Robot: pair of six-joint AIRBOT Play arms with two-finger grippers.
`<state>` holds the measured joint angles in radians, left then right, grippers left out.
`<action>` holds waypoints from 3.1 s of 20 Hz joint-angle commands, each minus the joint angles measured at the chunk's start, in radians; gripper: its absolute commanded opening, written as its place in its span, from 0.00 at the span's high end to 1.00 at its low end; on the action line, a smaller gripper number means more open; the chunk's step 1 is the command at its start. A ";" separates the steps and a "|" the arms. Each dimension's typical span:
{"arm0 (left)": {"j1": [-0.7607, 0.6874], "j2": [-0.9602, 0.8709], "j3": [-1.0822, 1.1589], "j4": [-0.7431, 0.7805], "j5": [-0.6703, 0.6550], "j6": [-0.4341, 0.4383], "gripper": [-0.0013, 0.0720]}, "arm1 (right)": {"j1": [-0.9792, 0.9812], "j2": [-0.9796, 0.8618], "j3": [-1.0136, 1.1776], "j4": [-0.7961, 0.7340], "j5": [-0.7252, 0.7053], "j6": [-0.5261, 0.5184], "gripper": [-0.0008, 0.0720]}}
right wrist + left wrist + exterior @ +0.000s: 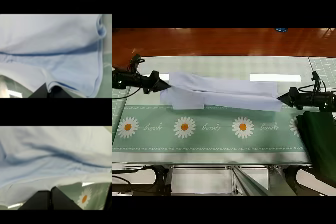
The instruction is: Fold the shirts.
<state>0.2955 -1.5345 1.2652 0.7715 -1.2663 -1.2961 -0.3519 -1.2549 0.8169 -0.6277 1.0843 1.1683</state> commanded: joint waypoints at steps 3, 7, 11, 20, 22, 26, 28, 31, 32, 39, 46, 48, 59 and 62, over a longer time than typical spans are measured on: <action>-0.068 -0.253 0.346 -0.002 -0.003 -0.128 0.96 | 0.020 -0.155 0.175 0.003 -0.012 0.005 0.96; -0.095 -0.411 0.544 -0.002 -0.040 -0.195 0.96 | 0.046 -0.272 0.280 0.004 -0.040 0.023 0.96; -0.101 -0.488 0.591 -0.002 -0.040 -0.192 0.96 | 0.046 -0.360 0.346 0.015 -0.075 0.038 0.96; -0.015 -0.389 0.626 0.189 -0.132 -0.238 0.29 | -0.095 -0.324 0.365 0.000 0.032 0.080 0.42; 0.010 -0.294 0.618 0.282 -0.129 -0.201 0.29 | -0.146 -0.296 0.364 -0.135 0.085 0.140 0.42; -0.004 -0.050 0.386 0.408 0.011 -0.160 0.29 | -0.135 -0.291 0.279 -0.256 0.038 0.220 0.42; -0.031 0.093 0.152 0.399 0.146 -0.154 0.29 | -0.106 -0.296 0.231 -0.217 -0.026 0.217 0.42; -0.089 0.268 -0.149 0.399 0.278 -0.151 0.29 | -0.048 -0.330 0.230 -0.157 -0.074 0.194 0.42; -0.106 0.303 -0.209 0.399 0.300 -0.151 0.29 | -0.029 -0.345 0.235 -0.112 -0.089 0.176 0.42; -0.134 0.326 -0.254 0.328 0.309 -0.149 0.29 | 0.121 -0.505 0.338 -0.026 -0.100 0.182 0.45; -0.149 0.326 -0.254 0.320 0.278 -0.126 0.67 | 0.166 -0.418 0.416 -0.020 0.005 0.137 0.96; -0.149 0.326 -0.254 0.319 0.235 -0.126 0.95 | 0.160 -0.287 0.415 -0.088 0.010 0.137 0.96; -0.755 0.062 -0.051 0.211 0.417 -0.096 0.96 | 0.162 0.598 0.061 -0.315 0.191 0.305 0.96; -0.908 -0.140 0.166 0.187 0.363 -0.144 0.96 | 0.162 0.741 0.045 -0.322 0.257 0.364 0.96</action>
<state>-0.4618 -1.5135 1.2663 0.9833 -0.8810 -1.4010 -0.1905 -0.6716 0.8997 -0.9314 1.2678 1.4647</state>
